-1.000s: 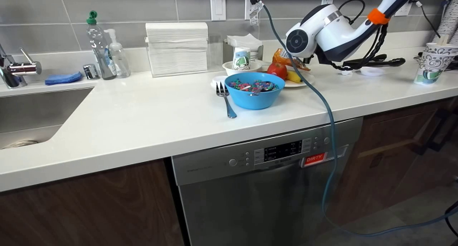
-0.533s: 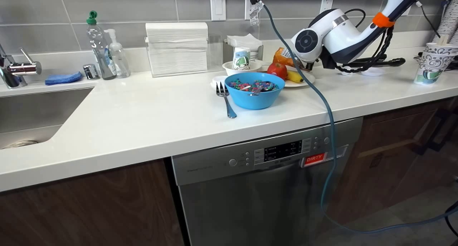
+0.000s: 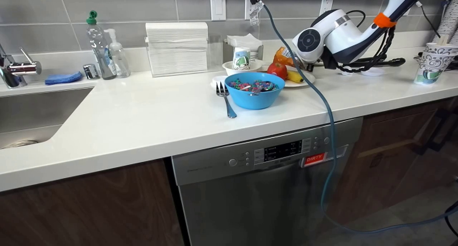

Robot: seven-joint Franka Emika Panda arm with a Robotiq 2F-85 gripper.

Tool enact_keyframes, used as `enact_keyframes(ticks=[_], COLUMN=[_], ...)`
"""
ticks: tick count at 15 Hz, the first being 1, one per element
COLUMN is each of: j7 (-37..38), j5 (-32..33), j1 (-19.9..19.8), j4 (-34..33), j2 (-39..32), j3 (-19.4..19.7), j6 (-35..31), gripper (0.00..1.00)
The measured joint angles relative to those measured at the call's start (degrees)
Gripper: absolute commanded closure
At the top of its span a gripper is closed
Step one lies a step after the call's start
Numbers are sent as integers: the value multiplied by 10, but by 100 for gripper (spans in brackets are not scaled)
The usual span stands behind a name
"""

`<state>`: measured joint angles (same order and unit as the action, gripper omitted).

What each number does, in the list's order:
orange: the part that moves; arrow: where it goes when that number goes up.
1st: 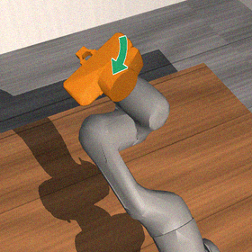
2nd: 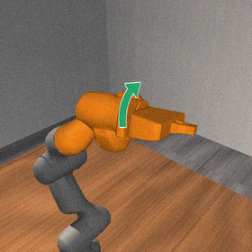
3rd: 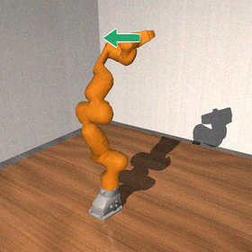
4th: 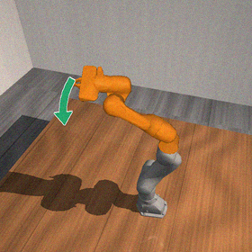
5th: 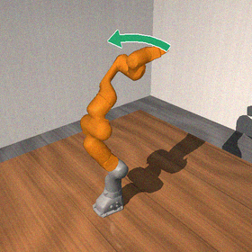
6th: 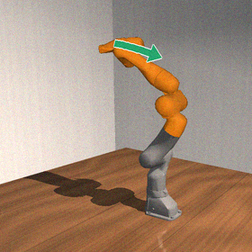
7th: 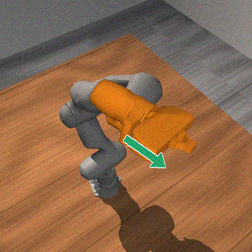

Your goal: Bring the white plate closer to the wall

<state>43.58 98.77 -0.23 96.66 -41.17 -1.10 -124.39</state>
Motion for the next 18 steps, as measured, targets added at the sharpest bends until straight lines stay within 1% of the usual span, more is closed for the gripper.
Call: enact_keyframes(ticks=[1,2,3,4,5,6,8,10,15,18], j7=[0,0,0,-1,-1,-2,-8,-40,-162,-226], j5=[0,0,0,0,0,-1,-10,-51,-243,-363], j1=[0,0,0,0,0,0,0,-1,-8,-17], j4=[0,0,0,0,0,0,6,23,75,100], j2=[0,0,0,2,5,7,16,35,110,157], j3=[0,1,1,1,1,1,-2,-6,-8,-8], j6=[0,0,0,0,0,0,-1,0,45,47], gripper=[43,37,27,14,5,1,0,0,0,0])
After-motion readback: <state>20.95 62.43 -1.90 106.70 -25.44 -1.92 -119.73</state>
